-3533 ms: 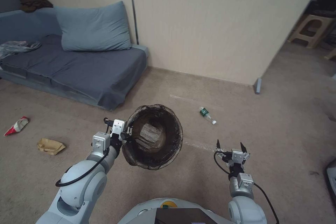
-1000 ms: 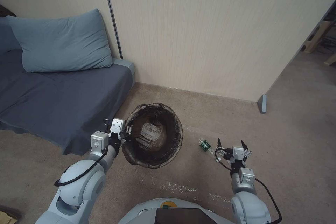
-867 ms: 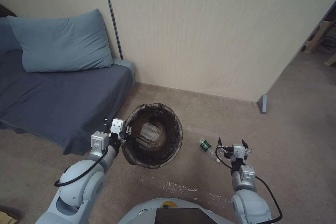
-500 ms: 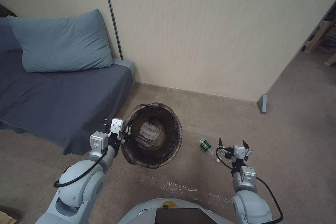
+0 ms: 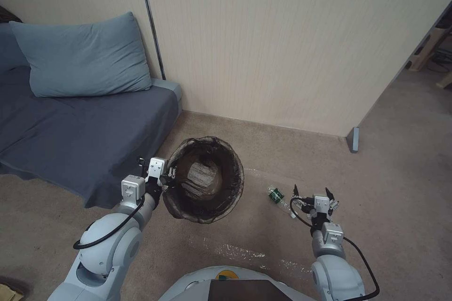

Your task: Pick up the trash bin, then pick up the garbage from the floor and place it into the trash bin.

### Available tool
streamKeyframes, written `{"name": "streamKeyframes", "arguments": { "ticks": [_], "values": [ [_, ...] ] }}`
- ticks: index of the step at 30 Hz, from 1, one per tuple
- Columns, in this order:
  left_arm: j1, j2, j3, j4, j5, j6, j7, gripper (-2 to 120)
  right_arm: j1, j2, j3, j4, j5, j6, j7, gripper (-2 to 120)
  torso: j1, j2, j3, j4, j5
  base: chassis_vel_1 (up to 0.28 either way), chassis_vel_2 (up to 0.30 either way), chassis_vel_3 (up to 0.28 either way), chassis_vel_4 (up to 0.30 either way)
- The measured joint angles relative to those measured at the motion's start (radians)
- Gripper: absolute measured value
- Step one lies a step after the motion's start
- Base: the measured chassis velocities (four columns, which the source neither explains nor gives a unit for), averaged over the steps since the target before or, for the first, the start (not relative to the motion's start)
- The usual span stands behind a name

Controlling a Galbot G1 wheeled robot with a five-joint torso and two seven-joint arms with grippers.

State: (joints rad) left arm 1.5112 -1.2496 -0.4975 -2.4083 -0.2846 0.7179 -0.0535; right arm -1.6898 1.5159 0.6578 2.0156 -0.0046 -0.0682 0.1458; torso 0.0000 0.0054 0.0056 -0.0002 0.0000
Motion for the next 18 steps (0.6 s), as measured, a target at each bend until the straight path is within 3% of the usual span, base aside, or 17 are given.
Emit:
{"name": "streamKeyframes", "arguments": {
  "ticks": [11, 13, 16, 18],
  "values": [
    [0.011, 0.004, -0.005, -0.013, 0.001, 0.0, 0.005, 2, -0.004, -0.016, -0.004, 0.016, 0.013, -0.024, 0.002, 100, 0.0, 0.0, 0.0, -0.0001, 0.0, 0.0, 0.0, 0.0, 0.0],
    [0.01, 0.004, -0.003, -0.013, 0.002, 0.001, 0.006, 2, -0.005, -0.025, -0.006, 0.028, 0.015, -0.051, 0.002, 100, 0.0, 0.0, 0.0, -0.0003, 0.0001, 0.0, 0.0, 0.0, 0.0],
    [0.009, 0.008, -0.001, -0.012, 0.004, 0.001, 0.007, 2, 0.016, -0.088, -0.009, 0.076, 0.072, -0.19, 0.005, 100, 0.0, 0.0, 0.0, -0.0003, 0.0, 0.0, 0.0, 0.0, 0.0],
    [0.008, 0.009, -0.001, -0.012, 0.004, 0.001, 0.008, 2, 0.028, -0.108, -0.008, 0.084, 0.092, -0.233, 0.005, 100, 0.0, 0.0, 0.0, -0.0002, 0.0001, 0.0, 0.0, 0.0, 0.0]
  ]
}}
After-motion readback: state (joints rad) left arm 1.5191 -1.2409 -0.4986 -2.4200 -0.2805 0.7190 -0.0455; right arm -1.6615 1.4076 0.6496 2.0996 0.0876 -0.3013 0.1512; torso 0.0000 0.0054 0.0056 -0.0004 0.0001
